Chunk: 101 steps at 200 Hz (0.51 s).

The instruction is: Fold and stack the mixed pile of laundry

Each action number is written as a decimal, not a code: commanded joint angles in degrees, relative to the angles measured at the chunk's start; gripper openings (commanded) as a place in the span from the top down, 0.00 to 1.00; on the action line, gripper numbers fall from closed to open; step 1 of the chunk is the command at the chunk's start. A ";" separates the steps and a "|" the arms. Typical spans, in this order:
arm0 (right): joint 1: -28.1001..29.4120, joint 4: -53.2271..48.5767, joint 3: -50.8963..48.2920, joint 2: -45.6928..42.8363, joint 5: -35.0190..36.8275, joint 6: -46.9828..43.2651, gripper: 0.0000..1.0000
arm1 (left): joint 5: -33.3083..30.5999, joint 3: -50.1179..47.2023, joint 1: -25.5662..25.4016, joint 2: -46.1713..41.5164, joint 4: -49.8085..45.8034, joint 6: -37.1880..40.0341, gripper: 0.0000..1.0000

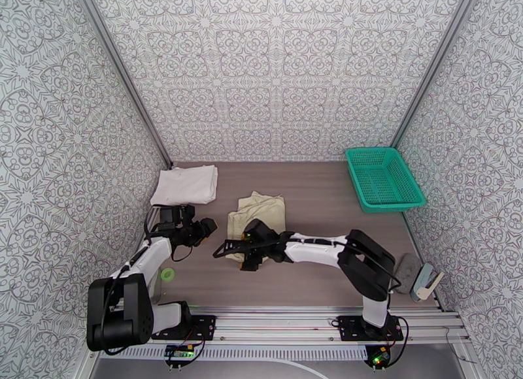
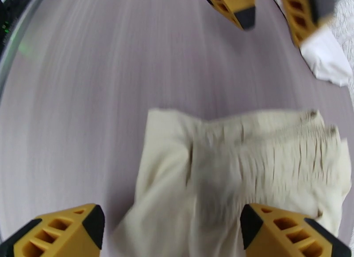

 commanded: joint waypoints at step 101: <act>1.26 13.96 -2.63 4.62 15.46 -2.03 0.81 | 0.83 -1.25 -0.87 1.23 0.79 -4.49 0.29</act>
